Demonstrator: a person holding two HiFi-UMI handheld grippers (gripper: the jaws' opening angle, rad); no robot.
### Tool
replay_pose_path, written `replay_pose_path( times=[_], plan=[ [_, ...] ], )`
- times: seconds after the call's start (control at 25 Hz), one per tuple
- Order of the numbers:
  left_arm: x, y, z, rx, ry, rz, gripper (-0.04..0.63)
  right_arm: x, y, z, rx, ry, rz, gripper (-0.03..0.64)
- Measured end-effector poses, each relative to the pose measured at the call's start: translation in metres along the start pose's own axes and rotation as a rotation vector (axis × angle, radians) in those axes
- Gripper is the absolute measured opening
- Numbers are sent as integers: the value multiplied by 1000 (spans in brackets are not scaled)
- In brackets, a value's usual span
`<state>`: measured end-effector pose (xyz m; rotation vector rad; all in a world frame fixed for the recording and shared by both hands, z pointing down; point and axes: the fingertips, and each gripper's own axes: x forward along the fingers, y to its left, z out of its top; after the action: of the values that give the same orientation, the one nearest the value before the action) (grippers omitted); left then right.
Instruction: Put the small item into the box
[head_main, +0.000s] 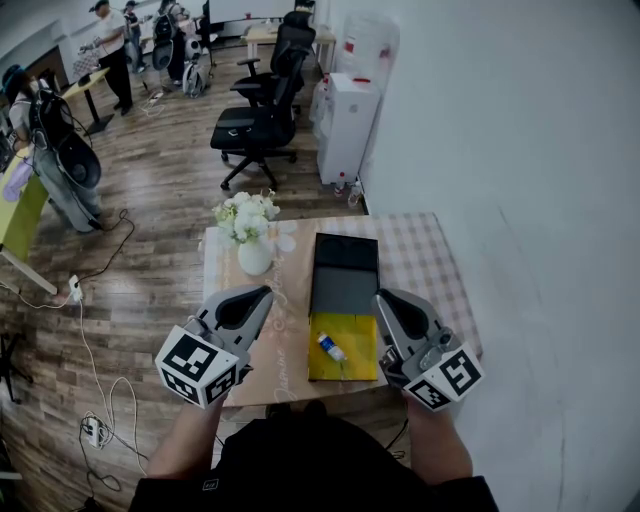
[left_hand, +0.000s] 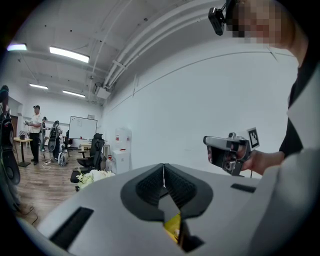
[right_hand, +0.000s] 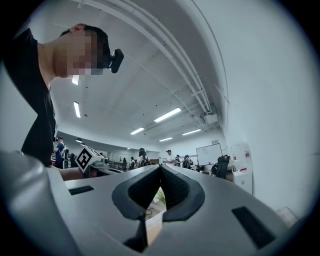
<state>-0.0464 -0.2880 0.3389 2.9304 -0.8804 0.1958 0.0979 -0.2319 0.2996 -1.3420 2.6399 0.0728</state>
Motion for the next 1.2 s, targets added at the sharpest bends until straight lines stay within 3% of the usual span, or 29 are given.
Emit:
replay_pose_path(
  times=[1.2],
  plan=[
    [0, 7, -7, -12, 6, 1, 14, 8, 1, -13, 34, 36, 19, 35]
  ],
)
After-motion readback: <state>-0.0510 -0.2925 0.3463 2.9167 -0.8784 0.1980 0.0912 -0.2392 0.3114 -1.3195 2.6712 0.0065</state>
